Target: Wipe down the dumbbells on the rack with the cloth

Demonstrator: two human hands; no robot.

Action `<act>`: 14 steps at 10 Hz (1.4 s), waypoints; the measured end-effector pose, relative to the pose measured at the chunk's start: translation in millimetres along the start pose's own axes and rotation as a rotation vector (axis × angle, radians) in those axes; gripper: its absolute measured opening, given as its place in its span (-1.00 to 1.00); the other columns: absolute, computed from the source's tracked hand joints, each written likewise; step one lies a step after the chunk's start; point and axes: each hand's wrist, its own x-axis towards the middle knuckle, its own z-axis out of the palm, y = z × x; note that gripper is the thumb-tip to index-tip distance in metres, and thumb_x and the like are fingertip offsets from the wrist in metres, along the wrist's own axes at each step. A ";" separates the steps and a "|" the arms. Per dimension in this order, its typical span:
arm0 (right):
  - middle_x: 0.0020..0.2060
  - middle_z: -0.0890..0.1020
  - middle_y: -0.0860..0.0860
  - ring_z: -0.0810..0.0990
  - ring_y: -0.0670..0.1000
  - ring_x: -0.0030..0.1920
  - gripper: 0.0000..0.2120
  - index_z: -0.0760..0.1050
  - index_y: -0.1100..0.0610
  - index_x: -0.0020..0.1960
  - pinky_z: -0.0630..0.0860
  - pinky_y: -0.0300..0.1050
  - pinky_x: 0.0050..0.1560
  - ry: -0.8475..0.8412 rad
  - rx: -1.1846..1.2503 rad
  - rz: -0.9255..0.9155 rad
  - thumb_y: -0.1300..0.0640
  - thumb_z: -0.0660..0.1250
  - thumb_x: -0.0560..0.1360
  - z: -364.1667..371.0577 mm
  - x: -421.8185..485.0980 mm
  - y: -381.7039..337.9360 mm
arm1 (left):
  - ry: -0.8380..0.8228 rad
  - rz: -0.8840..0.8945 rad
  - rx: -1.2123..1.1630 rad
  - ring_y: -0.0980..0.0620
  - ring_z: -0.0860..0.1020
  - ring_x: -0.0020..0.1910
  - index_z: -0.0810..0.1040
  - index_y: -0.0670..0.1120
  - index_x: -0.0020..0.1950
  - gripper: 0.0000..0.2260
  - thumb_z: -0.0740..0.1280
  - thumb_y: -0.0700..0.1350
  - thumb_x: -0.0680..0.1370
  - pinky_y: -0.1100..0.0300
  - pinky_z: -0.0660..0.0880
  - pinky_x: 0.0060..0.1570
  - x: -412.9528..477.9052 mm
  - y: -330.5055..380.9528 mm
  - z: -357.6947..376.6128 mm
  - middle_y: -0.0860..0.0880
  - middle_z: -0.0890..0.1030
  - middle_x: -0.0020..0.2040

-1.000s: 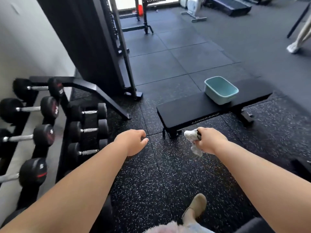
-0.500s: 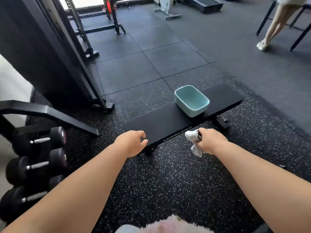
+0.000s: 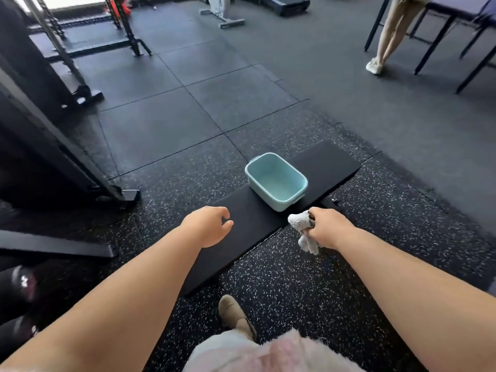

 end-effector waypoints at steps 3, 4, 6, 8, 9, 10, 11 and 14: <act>-0.06 0.62 -0.06 0.61 0.06 -0.06 -0.78 0.47 -0.08 0.09 0.61 0.04 -0.02 0.017 0.056 0.089 -0.10 0.36 0.48 -62.9 117.4 -10.2 | -0.024 0.083 0.094 -0.10 0.59 0.21 0.53 0.16 0.35 -0.67 0.15 0.20 0.68 0.02 0.55 0.11 142.6 2.9 -80.4 0.05 0.64 0.23; -0.06 0.62 -0.05 0.60 0.07 -0.07 -0.80 0.45 -0.07 0.05 0.61 0.04 -0.04 0.025 0.071 0.093 -0.07 0.35 0.47 -73.7 145.3 -13.7 | -0.031 0.067 0.102 -0.13 0.60 0.20 0.54 0.13 0.34 -0.67 0.15 0.18 0.68 0.04 0.54 0.08 174.1 -2.4 -97.2 0.01 0.63 0.23; -0.02 0.61 -0.02 0.60 0.08 -0.04 -0.81 0.45 -0.06 0.08 0.60 0.03 -0.03 -0.026 0.053 0.078 -0.02 0.34 0.49 -86.8 196.0 -7.3 | -0.055 0.027 0.054 -0.11 0.60 0.22 0.53 0.13 0.36 -0.65 0.15 0.21 0.67 0.01 0.56 0.15 209.5 -8.2 -95.6 0.02 0.64 0.24; -0.01 0.61 -0.03 0.60 0.10 -0.02 -0.78 0.45 -0.06 0.09 0.61 0.05 0.00 -0.101 -0.037 -0.023 -0.03 0.37 0.47 -94.1 263.7 0.1 | -0.057 -0.074 -0.003 -0.09 0.60 0.25 0.53 0.14 0.38 -0.65 0.16 0.21 0.68 0.02 0.56 0.17 233.6 -6.5 -90.5 0.05 0.65 0.25; 0.00 0.62 -0.04 0.60 0.10 -0.01 -0.76 0.46 -0.05 0.10 0.62 0.07 0.01 -0.155 -0.076 -0.087 -0.01 0.36 0.45 -99.4 297.8 6.5 | -0.038 -0.149 -0.047 -0.07 0.59 0.24 0.53 0.15 0.40 -0.64 0.16 0.22 0.68 0.01 0.56 0.19 244.5 -2.5 -92.3 0.07 0.64 0.25; 0.02 0.63 -0.02 0.61 0.10 0.00 -0.71 0.46 -0.03 0.13 0.62 0.06 0.02 -0.183 -0.097 -0.165 -0.02 0.39 0.43 -105.1 329.7 15.2 | -0.027 -0.251 -0.091 -0.07 0.59 0.24 0.52 0.13 0.42 -0.63 0.17 0.21 0.68 -0.01 0.55 0.23 251.6 7.6 -95.2 0.05 0.65 0.25; 0.13 0.62 -0.01 0.59 0.10 0.07 -0.64 0.43 0.03 0.22 0.56 -0.01 0.00 -0.217 -0.134 -0.255 -0.10 0.39 0.51 -108.9 355.5 22.7 | -0.028 -0.339 -0.140 -0.05 0.60 0.22 0.51 0.12 0.41 -0.64 0.17 0.20 0.69 -0.01 0.55 0.21 258.4 23.2 -89.2 0.06 0.65 0.22; 0.19 0.63 0.05 0.60 0.12 0.16 -0.61 0.45 0.02 0.34 0.54 -0.05 0.07 -0.367 -0.427 -0.500 -0.13 0.33 0.59 -109.0 409.6 23.6 | -0.019 -0.535 -0.343 -0.02 0.59 0.15 0.49 0.13 0.43 -0.65 0.17 0.18 0.70 -0.03 0.58 0.15 228.5 65.9 -48.5 0.09 0.62 0.23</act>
